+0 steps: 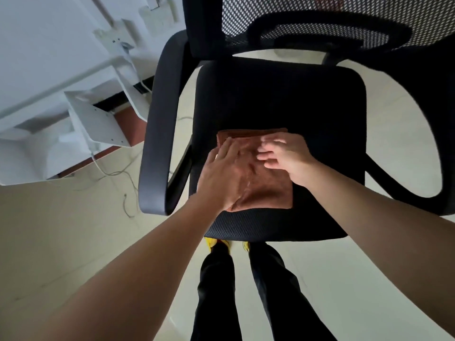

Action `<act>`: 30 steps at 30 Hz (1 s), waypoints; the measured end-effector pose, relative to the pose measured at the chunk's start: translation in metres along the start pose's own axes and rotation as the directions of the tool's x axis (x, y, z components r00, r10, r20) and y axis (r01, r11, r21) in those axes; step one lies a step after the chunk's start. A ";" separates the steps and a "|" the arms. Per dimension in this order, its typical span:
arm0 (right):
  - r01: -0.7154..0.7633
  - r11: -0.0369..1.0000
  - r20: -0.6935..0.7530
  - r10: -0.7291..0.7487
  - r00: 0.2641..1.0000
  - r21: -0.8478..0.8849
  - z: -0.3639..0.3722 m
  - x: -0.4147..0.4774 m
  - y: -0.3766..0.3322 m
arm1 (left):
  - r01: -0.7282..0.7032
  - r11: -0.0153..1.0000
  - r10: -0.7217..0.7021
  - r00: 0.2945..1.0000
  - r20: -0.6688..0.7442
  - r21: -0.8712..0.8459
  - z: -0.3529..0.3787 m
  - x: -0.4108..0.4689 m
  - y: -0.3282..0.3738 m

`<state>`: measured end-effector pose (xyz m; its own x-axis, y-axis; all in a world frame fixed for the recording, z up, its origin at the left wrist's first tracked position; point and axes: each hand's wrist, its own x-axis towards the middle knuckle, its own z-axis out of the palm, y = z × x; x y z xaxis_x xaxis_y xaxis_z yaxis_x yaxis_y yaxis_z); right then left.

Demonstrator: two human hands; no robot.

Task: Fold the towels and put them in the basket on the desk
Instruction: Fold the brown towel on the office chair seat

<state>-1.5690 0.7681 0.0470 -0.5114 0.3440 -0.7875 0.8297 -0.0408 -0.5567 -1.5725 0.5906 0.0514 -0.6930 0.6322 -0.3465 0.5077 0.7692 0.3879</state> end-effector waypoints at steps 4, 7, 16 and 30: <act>-0.056 0.974 -0.036 0.066 0.997 0.218 -0.013 0.029 -0.015 | 0.035 0.985 -0.083 0.956 0.280 0.172 0.007 0.017 -0.018; 0.137 0.988 -0.184 -0.122 0.975 0.071 -0.019 0.030 -0.012 | 0.157 0.985 -0.166 0.971 0.170 0.067 0.006 0.015 -0.023; 0.016 0.997 0.133 -0.006 0.991 -0.075 -0.024 -0.057 0.092 | 0.238 0.936 -0.189 0.961 0.201 -0.258 0.014 -0.005 0.008; 0.069 0.958 -0.126 -0.107 0.986 -0.278 -0.047 -0.030 0.077 | 0.014 0.992 -0.020 0.999 -0.044 -0.124 0.024 -0.020 0.004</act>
<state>-1.4792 0.7987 0.0406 -0.5653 0.4616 -0.6837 0.8220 0.2456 -0.5139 -1.5444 0.5829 0.0395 -0.7248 0.6122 -0.3161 0.4307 0.7607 0.4856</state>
